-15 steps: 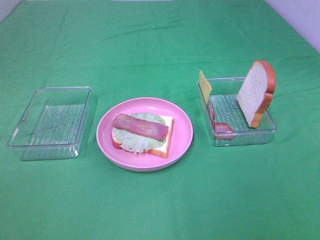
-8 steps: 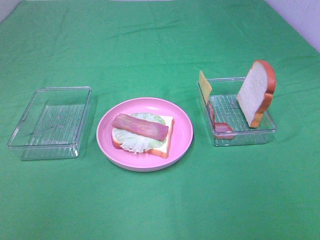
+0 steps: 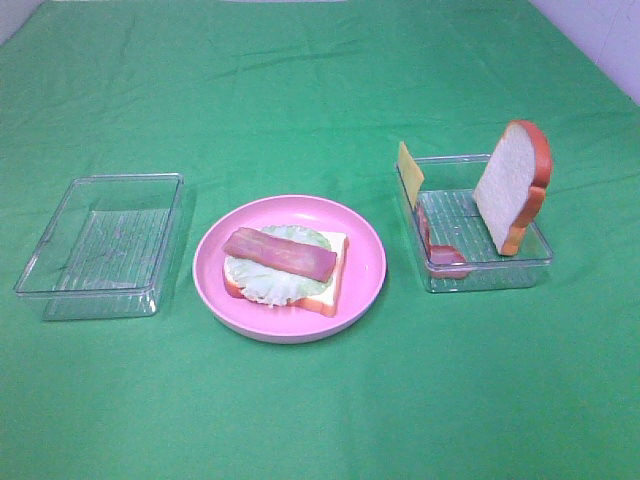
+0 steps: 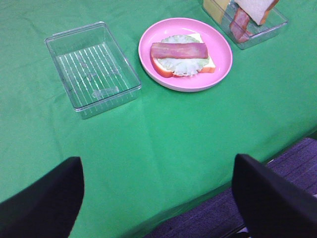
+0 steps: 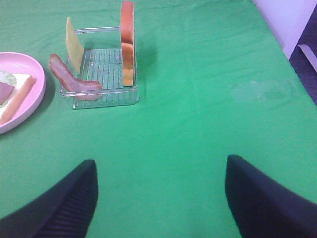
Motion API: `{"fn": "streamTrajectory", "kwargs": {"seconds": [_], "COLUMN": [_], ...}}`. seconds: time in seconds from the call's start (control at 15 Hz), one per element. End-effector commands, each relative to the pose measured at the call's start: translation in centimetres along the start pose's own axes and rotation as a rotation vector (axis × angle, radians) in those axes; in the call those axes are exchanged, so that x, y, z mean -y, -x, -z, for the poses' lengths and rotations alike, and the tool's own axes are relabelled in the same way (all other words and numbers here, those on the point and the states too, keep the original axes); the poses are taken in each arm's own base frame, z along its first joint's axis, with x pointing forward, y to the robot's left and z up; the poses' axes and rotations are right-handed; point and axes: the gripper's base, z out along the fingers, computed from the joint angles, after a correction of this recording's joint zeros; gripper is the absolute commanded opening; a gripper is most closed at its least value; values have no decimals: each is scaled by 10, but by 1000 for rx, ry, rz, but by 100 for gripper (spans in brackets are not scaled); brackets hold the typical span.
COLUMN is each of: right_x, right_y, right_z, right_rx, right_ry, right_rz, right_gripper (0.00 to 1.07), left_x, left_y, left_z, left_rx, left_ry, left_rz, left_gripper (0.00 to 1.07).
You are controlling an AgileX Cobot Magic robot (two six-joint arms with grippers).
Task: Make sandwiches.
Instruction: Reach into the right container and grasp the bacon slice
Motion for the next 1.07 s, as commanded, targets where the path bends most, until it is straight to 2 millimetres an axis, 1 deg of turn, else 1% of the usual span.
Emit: {"fn": "streamTrajectory", "kwargs": {"seconds": [0.07,0.13,0.2,0.33,0.4,0.47,0.53,0.67,0.8,0.87,0.93,1.0,1.07], "right_x": [0,0,0,0,0,0,0,0,-4,-5,-7,-7,-7], "right_y": [0,0,0,0,0,0,0,3,16,26,35,45,53], "right_z": [1,1,1,1,1,1,1,-1,-4,-10,-18,-29,-41], "right_rx": [27,27,27,27,27,27,23,9,19,33,34,16,-15], "right_ry": [-7,-7,-7,-7,-7,-7,-7,3,50,74,102,120,135], "right_rz": [2,2,2,2,2,2,2,-9,-40,-63,-88,-101,-99], "right_gripper": [69,69,69,69,69,69,69,69,69,69,69,69,69], "left_x": [-6,-9,-10,-12,-12,-12,-12,-12,-12,-11,-12,-11,-11], "left_y": [-42,-64,-73,-82,-86,-87,-87,-81,-81,-78,-79,-79,-79], "left_z": [-1,-1,-1,-1,-4,-12,-16,-15,-20,-20,-24,-28,-28], "left_rx": [-27,26,54,86,76,55,69,140,151,174,179,192,192], "left_ry": [0,-7,-9,-11,-11,-6,-7,-13,-13,-15,-15,-21,-20], "left_rz": [-44,-96,-122,-123,-122,-120,-116,-116,-116,-117,-116,-115,-116], "left_gripper": [78,78,78,78,78,78,78,78,78,78,78,78,78]}}
